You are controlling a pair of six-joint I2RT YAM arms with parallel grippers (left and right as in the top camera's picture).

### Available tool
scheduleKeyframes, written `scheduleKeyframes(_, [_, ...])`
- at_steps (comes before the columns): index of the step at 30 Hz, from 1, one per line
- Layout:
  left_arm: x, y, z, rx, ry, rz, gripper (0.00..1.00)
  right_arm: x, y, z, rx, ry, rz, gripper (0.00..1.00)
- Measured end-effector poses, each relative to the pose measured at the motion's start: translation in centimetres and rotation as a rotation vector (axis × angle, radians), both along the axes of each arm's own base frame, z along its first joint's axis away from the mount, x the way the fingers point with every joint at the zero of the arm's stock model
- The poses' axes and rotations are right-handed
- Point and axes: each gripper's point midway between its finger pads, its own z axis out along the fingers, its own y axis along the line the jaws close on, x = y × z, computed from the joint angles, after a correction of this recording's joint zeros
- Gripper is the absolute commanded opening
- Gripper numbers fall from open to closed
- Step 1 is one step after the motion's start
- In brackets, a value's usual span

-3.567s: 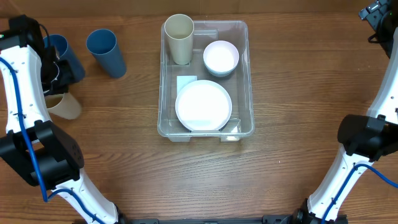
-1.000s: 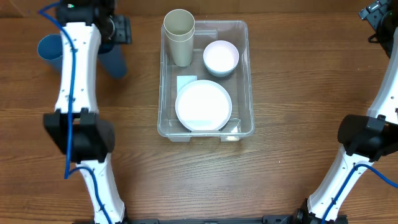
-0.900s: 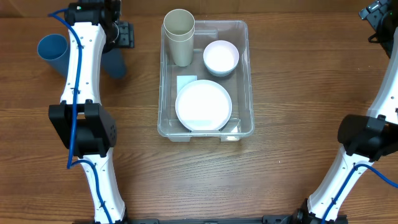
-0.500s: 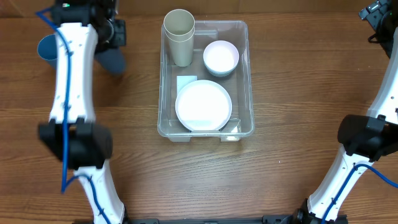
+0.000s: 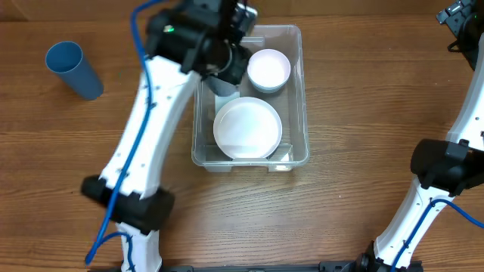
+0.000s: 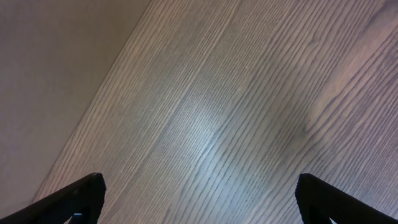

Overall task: Pack container
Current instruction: 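Carry the blue cup into the bin beside the cream cups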

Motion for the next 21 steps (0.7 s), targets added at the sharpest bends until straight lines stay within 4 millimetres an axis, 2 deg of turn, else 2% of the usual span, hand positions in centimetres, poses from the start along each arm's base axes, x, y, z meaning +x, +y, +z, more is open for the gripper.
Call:
scheduleKeyframes(2, [1.5, -0.7, -4.3, 0.049, 0.077, -0.001, 0.04, 0.0, 0.0, 0.0, 0.0, 0.0, 0.0, 1.0])
scheduleKeyframes(4, [2.4, -0.8, -6.0, 0.075, 0.095, 0.006, 0.04, 0.0, 0.0, 0.0, 0.0, 0.0, 0.0, 1.0])
scheduleKeyframes(5, [3.2, -0.9, -7.6, 0.1, 0.107, 0.014, 0.04, 0.0, 0.0, 0.0, 0.0, 0.0, 0.0, 1.0])
scheduleKeyframes(7, [4.2, -0.7, -8.3, 0.126, 0.085, 0.03, 0.04, 0.0, 0.0, 0.0, 0.0, 0.0, 0.0, 1.0])
scheduleKeyframes(9, [4.9, -0.3, -8.1, 0.147, 0.055, 0.047, 0.04, 0.0, 0.0, 0.0, 0.0, 0.0, 0.0, 1.0])
scheduleKeyframes(16, [4.9, 0.3, -9.3, 0.191, 0.069, 0.061, 0.04, 0.0, 0.0, 0.0, 0.0, 0.0, 0.0, 1.0])
scheduleKeyframes(17, [5.0, 0.3, -9.7, 0.196, 0.075, 0.061, 0.04, 0.0, 0.0, 0.0, 0.0, 0.0, 0.0, 1.0])
scheduleKeyframes(19, [5.3, 0.2, -11.8, 0.217, 0.113, 0.058, 0.04, 0.0, 0.0, 0.0, 0.0, 0.0, 0.0, 1.0])
scheduleKeyframes(21, [5.4, 0.1, -13.8, 0.237, 0.151, 0.054, 0.13, 0.0, 0.0, 0.0, 0.0, 0.0, 0.0, 1.0])
